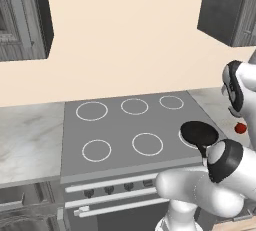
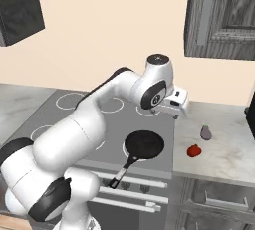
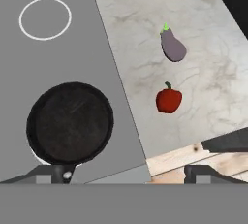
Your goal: Put the eggplant and bell pepper in the pan. Then turn on the front right burner and set the heat to medium.
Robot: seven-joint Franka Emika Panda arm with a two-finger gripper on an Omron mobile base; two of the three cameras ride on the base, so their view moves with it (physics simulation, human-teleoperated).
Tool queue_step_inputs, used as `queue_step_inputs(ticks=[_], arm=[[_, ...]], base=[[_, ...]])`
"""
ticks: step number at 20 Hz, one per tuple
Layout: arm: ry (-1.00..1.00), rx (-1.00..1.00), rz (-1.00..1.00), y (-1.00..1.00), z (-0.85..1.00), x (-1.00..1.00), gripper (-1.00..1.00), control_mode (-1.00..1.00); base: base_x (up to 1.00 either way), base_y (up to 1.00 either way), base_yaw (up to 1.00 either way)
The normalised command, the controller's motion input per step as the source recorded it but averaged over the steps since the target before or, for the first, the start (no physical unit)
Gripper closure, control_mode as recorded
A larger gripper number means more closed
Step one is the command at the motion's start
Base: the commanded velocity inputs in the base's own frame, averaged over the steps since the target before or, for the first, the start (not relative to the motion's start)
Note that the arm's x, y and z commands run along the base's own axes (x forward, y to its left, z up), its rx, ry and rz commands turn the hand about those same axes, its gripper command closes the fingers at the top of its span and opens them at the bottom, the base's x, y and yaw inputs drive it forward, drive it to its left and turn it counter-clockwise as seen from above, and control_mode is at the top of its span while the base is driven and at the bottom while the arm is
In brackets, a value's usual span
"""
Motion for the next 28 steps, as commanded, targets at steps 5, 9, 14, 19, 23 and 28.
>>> queue_step_inputs(ticks=[5,9,14,19,23,28], arm=[[-0.05,0.0,-0.07,-0.68,-0.28,0.0,-1.0,-1.0],[-0.12,0.0,-0.02,-0.56,-0.14,0.04,-1.0,-1.0],[-0.2,0.0,0.0,-0.23,-0.04,0.11,-1.0,-1.0],[-0.16,0.0,0.0,-0.19,-0.19,0.21,-1.0,-1.0],[-0.02,0.0,0.0,-0.14,-0.43,0.41,-1.0,-1.0],[0.03,-0.05,0.0,-0.11,-0.14,0.38,-1.0,-1.0]], base=[[0.0,0.0,0.0],[0.0,0.0,0.0],[0.0,0.0,0.0],[0.0,0.0,0.0],[0.0,0.0,0.0],[0.0,0.0,0.0]])
